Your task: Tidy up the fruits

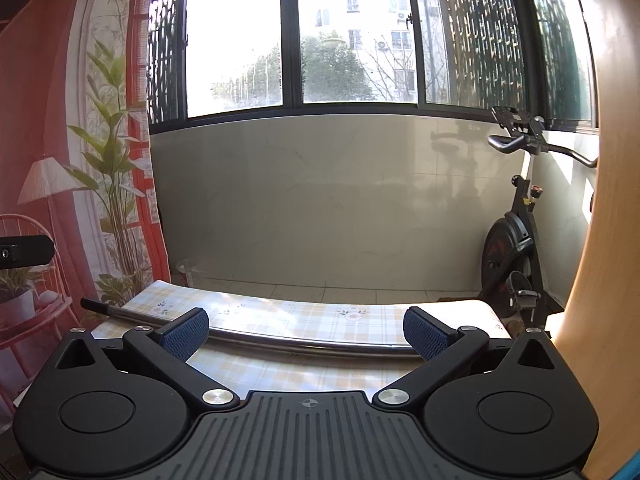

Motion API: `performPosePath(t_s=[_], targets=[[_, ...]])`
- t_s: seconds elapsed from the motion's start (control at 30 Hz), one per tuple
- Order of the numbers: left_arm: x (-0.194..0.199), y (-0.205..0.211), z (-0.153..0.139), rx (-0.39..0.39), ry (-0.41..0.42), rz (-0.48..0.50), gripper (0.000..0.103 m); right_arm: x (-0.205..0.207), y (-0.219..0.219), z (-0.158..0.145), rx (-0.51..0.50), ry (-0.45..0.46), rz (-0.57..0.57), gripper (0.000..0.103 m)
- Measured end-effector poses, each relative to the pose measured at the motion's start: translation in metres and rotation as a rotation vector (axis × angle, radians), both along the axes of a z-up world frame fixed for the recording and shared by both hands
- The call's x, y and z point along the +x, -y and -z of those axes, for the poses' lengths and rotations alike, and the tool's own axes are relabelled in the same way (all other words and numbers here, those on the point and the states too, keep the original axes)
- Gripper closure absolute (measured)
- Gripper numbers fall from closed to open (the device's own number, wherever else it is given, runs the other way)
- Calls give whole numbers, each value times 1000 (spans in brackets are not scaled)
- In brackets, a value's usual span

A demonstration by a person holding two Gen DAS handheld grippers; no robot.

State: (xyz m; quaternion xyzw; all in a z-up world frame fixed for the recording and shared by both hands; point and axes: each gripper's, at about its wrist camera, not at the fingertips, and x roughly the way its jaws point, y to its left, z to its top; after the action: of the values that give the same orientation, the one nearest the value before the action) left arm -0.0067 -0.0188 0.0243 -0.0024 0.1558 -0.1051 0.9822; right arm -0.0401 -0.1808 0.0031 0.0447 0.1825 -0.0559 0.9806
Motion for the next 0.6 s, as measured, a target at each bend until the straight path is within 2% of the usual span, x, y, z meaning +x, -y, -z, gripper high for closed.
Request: performPosePath(t_s=[0.23, 0.37, 0.6], targets=[[5, 1, -7, 21, 29, -11, 0, 4, 8, -3, 5, 30, 30, 0], [4, 4, -11, 54, 50, -50, 0, 4, 18, -11, 70, 61, 21, 0], [2, 3, -16, 53, 35, -56, 0, 3, 19, -20, 49, 67, 12, 0]])
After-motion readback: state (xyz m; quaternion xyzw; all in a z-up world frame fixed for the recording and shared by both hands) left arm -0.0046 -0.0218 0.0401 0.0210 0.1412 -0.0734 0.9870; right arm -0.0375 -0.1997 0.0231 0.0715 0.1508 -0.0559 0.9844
